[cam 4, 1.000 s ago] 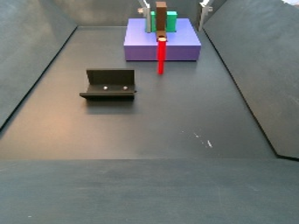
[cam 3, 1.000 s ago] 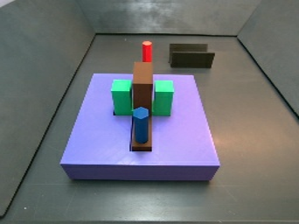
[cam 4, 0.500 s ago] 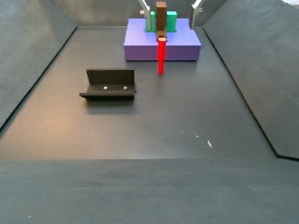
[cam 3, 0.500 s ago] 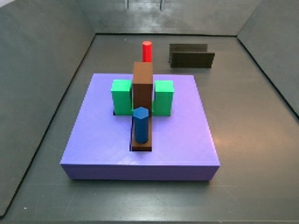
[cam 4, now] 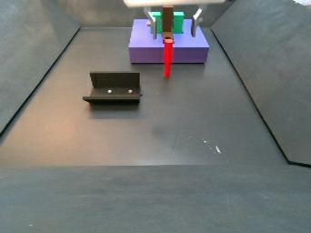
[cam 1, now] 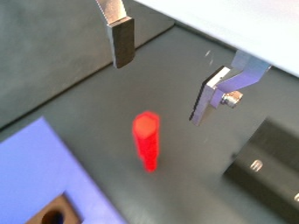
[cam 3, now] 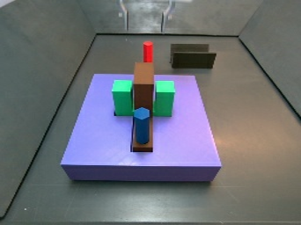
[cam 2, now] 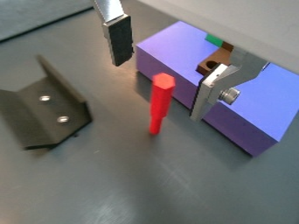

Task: Pick up the red object. Move up. Move to above the board. Insert the red object.
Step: Pick up the red object.

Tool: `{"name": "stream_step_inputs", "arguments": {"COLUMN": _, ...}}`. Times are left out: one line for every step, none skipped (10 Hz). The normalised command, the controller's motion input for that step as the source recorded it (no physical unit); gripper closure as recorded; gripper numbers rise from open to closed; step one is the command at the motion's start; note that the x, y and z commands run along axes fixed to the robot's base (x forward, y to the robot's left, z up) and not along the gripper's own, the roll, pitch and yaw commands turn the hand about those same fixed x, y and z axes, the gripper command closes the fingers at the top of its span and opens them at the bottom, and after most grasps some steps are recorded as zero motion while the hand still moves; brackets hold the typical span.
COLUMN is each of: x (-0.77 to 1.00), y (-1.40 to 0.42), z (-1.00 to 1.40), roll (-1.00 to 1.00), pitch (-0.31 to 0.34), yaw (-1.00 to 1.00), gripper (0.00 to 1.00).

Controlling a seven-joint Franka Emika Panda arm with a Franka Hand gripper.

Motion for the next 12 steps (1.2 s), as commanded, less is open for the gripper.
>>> {"name": "stream_step_inputs", "arguments": {"x": 0.0, "y": -0.31, "z": -0.57, "roll": 0.01, "pitch": 0.0, "yaw": 0.0, "gripper": 0.0}}
{"name": "stream_step_inputs", "arguments": {"x": -0.02, "y": -0.02, "z": -0.29, "roll": 0.0, "pitch": 0.0, "yaw": 0.0, "gripper": 0.0}}
{"name": "stream_step_inputs", "arguments": {"x": -0.01, "y": 0.0, "z": -0.23, "roll": 0.0, "pitch": 0.0, "yaw": 0.0, "gripper": 0.0}}
{"name": "stream_step_inputs", "arguments": {"x": -0.13, "y": 0.0, "z": -0.27, "roll": 0.02, "pitch": 0.0, "yaw": 0.01, "gripper": 0.0}}
{"name": "stream_step_inputs", "arguments": {"x": 0.0, "y": -0.18, "z": -0.33, "roll": 0.0, "pitch": 0.0, "yaw": -0.03, "gripper": 0.0}}
{"name": "stream_step_inputs", "arguments": {"x": 0.0, "y": -0.06, "z": -0.3, "roll": 0.0, "pitch": 0.0, "yaw": -0.06, "gripper": 0.0}}
{"name": "stream_step_inputs", "arguments": {"x": 0.0, "y": 0.1, "z": -0.22, "roll": -0.01, "pitch": 0.0, "yaw": 0.0, "gripper": 0.0}}
{"name": "stream_step_inputs", "arguments": {"x": 0.05, "y": 0.0, "z": -0.17, "roll": 0.08, "pitch": 0.0, "yaw": 0.0, "gripper": 0.0}}
{"name": "stream_step_inputs", "arguments": {"x": 0.22, "y": -0.12, "z": -0.09, "roll": 0.27, "pitch": 0.0, "yaw": -0.07, "gripper": 0.0}}
{"name": "stream_step_inputs", "arguments": {"x": 0.23, "y": -0.25, "z": -0.03, "roll": 0.39, "pitch": -0.026, "yaw": 0.0, "gripper": 0.0}}
{"name": "stream_step_inputs", "arguments": {"x": 0.22, "y": -0.34, "z": -0.12, "roll": 0.44, "pitch": -0.081, "yaw": 0.0, "gripper": 0.0}}
{"name": "stream_step_inputs", "arguments": {"x": 0.13, "y": -0.17, "z": -0.14, "roll": 0.42, "pitch": -0.086, "yaw": 0.0, "gripper": 0.0}}
